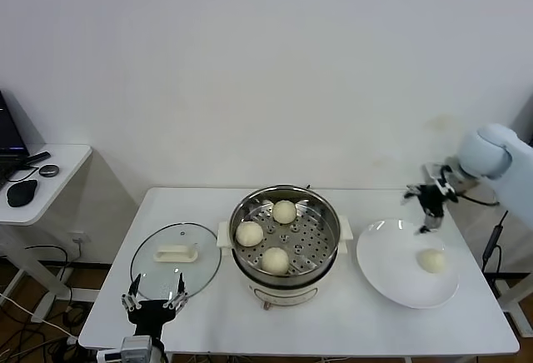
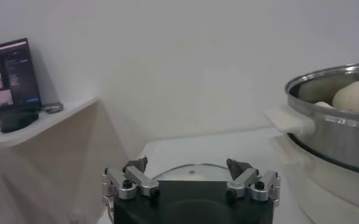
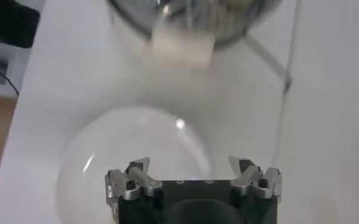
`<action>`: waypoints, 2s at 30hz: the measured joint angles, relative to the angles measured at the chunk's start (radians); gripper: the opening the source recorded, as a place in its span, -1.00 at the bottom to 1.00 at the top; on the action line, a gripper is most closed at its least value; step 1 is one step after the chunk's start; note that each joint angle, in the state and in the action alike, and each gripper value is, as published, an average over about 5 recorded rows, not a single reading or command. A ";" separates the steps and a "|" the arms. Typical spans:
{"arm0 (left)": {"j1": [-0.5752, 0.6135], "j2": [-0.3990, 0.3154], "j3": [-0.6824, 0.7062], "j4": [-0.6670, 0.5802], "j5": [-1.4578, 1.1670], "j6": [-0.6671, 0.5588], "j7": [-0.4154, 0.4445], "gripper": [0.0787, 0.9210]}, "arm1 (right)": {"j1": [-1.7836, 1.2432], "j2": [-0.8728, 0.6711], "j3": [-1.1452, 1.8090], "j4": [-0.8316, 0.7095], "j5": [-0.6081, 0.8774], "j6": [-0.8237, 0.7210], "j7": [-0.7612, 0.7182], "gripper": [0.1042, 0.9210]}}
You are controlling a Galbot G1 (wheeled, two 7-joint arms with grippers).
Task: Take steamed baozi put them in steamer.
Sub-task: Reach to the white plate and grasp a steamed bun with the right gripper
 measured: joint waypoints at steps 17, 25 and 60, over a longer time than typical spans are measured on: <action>0.008 0.000 -0.013 0.024 -0.003 0.004 -0.005 0.77 | -0.265 0.109 0.281 -0.256 -0.281 0.157 -0.029 0.76; 0.012 0.001 -0.016 0.033 -0.004 0.005 -0.007 0.77 | -0.310 0.162 0.333 -0.318 -0.344 0.186 -0.023 0.76; 0.007 0.003 -0.013 0.050 0.000 0.005 -0.006 0.77 | -0.356 0.225 0.399 -0.413 -0.432 0.206 0.038 0.76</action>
